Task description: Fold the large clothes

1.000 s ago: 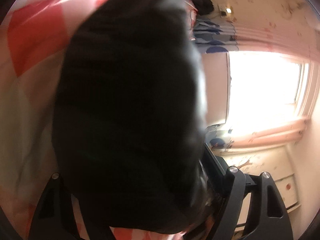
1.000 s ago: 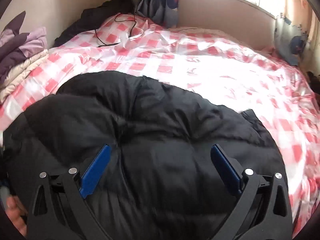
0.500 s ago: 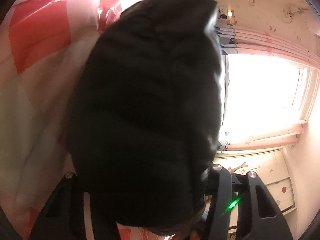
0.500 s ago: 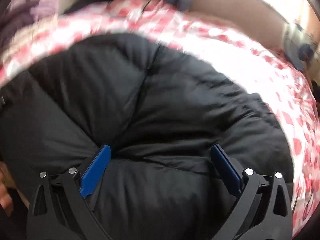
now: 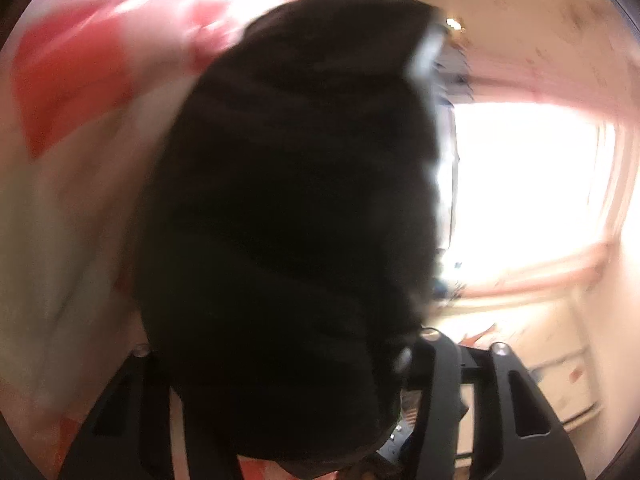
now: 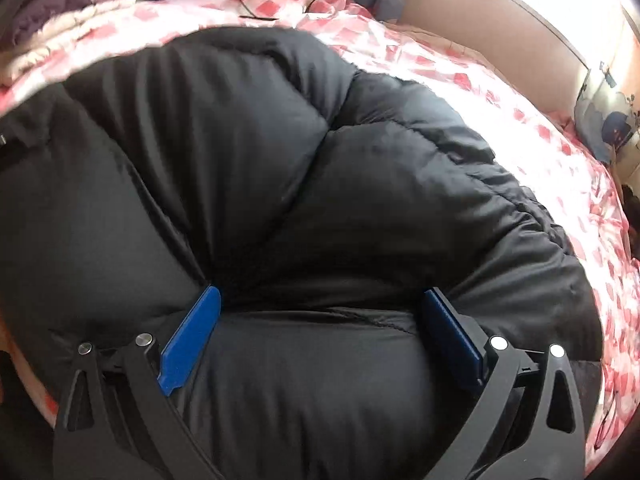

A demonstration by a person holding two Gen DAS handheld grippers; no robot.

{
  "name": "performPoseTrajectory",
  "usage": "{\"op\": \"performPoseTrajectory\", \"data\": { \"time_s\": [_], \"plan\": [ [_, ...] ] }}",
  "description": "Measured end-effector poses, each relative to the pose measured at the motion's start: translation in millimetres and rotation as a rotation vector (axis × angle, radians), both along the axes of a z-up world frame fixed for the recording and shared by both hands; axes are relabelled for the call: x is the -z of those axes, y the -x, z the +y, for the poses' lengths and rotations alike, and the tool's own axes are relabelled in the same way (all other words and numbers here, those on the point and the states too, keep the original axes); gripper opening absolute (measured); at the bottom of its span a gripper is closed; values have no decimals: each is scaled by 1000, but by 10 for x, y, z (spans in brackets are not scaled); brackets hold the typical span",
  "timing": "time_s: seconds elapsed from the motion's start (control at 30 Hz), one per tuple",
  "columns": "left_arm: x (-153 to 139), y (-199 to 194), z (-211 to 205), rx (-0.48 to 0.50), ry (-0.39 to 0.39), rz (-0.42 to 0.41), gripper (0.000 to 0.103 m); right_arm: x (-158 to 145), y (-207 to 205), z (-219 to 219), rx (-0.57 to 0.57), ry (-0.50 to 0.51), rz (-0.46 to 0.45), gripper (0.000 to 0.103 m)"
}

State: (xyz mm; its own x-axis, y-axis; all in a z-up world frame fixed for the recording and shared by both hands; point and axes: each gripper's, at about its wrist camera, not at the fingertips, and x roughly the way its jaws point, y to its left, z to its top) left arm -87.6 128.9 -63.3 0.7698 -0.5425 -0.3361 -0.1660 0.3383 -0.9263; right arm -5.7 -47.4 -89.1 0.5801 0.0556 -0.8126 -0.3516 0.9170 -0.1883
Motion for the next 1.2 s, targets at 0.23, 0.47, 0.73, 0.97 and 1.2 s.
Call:
{"op": "performPoseTrajectory", "data": {
  "time_s": [0.23,0.47,0.73,0.97,1.2],
  "plan": [
    [-910,-139,-873,180,-447,-214,42,138,24,-73,11,-63,14,97],
    [-1407,-232,-2124,399,-822,-388,42,24,91,-375,1,-117,36,97],
    [-1474,-217,-3504,803,-1171,-532,42,-211,715,-1816,51,-273,46,97],
    [-1172,-314,-4377,1061,-1246,-525,42,-562,997,-3206,184,-597,17,97],
    [-957,-143,-4950,1166,-1310,-544,56,-1451,944,-3834,193,-709,-222,97]
  ]
}}
